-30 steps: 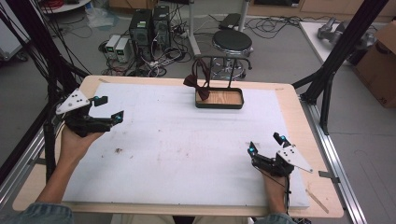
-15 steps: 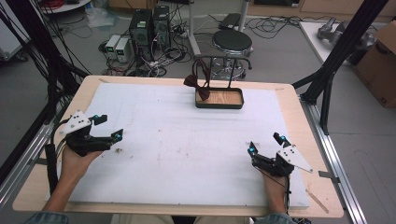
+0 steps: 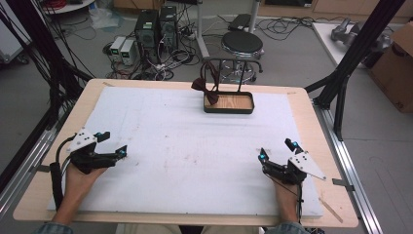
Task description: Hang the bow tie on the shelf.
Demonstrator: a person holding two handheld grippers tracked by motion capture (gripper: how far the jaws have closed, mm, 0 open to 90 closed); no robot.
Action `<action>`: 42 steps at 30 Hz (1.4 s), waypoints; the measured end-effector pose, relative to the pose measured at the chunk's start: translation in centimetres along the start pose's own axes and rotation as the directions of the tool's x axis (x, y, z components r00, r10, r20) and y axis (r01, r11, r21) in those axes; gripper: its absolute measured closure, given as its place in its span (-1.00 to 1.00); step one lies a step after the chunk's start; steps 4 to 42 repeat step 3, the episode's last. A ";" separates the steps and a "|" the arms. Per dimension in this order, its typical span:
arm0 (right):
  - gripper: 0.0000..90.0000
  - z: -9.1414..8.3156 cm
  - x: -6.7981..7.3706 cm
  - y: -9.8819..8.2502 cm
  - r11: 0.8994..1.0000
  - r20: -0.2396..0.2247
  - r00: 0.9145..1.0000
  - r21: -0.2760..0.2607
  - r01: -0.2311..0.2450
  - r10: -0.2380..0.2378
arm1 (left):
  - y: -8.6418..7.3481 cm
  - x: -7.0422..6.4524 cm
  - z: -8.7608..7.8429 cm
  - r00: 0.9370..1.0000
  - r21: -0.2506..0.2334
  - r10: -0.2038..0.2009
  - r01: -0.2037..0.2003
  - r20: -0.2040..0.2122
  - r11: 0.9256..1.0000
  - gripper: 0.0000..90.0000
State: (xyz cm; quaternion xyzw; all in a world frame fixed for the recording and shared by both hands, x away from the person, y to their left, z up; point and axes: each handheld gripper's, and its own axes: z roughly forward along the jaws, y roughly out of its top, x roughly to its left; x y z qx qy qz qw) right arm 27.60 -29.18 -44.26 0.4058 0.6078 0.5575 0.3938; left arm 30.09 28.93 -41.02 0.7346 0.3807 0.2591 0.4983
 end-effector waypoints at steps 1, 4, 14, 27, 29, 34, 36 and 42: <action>-0.89 0.0 0.0 0.0 1.000 0.000 1.000 0.000 0.000 0.000 | -0.1 0.0 0.0 1.000 0.001 0.001 -0.001 -0.004 1.000 -0.64; -0.89 0.0 0.0 0.0 1.000 0.000 1.000 0.000 -0.001 0.001 | -0.1 0.0 0.1 1.000 0.002 0.000 0.000 -0.003 1.000 -0.64; -0.89 0.0 0.0 0.0 1.000 0.000 1.000 0.000 -0.001 0.001 | -0.1 0.0 0.1 1.000 0.002 0.000 0.000 -0.003 1.000 -0.64; -0.89 0.0 0.0 0.0 1.000 0.000 1.000 0.000 -0.001 0.001 | -0.1 0.0 0.1 1.000 0.002 0.000 0.000 -0.003 1.000 -0.64; -0.89 0.0 0.0 0.0 1.000 0.000 1.000 0.000 -0.001 0.001 | -0.1 0.0 0.1 1.000 0.002 0.000 0.000 -0.003 1.000 -0.64; -0.89 0.0 0.0 0.0 1.000 0.000 1.000 0.000 -0.001 0.001 | -0.1 0.0 0.1 1.000 0.002 0.000 0.000 -0.003 1.000 -0.64; -0.89 0.0 0.0 0.0 1.000 0.000 1.000 0.000 -0.001 0.001 | -0.1 0.0 0.1 1.000 0.002 0.000 0.000 -0.003 1.000 -0.64; -0.89 0.0 0.0 0.0 1.000 0.000 1.000 0.000 -0.001 0.001 | -0.1 0.0 0.1 1.000 0.002 0.000 0.000 -0.003 1.000 -0.64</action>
